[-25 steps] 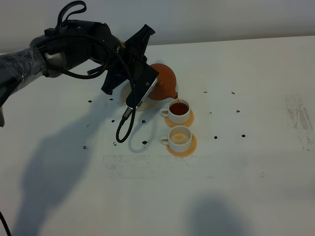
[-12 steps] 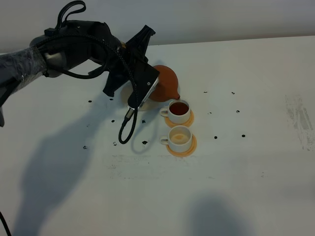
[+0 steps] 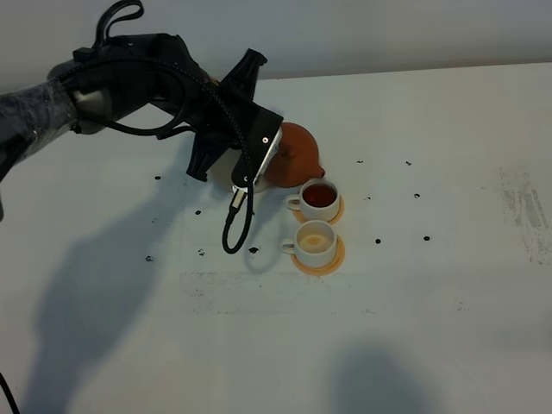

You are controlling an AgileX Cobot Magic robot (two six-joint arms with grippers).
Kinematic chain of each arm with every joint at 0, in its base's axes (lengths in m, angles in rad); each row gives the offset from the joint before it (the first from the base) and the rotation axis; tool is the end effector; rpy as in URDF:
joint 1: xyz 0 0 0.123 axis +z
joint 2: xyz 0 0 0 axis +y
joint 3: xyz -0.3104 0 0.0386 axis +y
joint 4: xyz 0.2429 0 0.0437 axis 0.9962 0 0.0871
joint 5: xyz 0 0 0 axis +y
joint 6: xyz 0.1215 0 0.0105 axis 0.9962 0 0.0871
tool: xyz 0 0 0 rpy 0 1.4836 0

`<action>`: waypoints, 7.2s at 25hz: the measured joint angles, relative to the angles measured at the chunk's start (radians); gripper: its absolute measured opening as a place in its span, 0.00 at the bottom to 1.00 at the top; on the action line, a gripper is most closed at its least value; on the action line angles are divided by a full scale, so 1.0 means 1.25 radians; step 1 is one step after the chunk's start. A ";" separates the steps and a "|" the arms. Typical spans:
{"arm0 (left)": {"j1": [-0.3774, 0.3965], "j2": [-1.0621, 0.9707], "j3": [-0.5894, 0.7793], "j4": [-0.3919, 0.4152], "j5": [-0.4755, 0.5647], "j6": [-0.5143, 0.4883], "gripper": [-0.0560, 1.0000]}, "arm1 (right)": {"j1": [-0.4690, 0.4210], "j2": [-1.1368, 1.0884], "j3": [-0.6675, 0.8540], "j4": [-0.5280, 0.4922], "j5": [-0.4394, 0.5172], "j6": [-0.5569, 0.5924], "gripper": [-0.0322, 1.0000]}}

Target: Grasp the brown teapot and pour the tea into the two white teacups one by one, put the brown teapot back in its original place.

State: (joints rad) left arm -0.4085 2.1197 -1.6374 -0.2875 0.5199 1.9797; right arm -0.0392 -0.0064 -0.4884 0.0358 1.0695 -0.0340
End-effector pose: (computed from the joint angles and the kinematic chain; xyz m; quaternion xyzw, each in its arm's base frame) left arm 0.4571 -0.2166 0.1993 0.8364 0.4328 0.1495 0.3013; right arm -0.0098 0.0042 0.2562 0.0015 0.8567 -0.0010 0.5158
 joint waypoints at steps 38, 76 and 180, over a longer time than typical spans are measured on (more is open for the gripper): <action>0.039 0.075 -0.136 -0.184 0.086 -0.617 0.15 | 0.000 0.000 0.000 0.000 0.000 0.000 0.53; 0.015 0.141 -0.187 -0.097 0.154 -0.841 0.15 | 0.000 0.000 0.000 0.000 0.000 0.000 0.53; -0.061 -0.432 0.618 0.145 -0.254 -0.616 0.15 | 0.000 0.000 0.000 0.000 0.000 0.000 0.53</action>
State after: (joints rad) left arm -0.4842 1.5793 -0.8649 -0.1067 0.2030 1.2100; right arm -0.0392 -0.0064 -0.4884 0.0358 1.0695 -0.0340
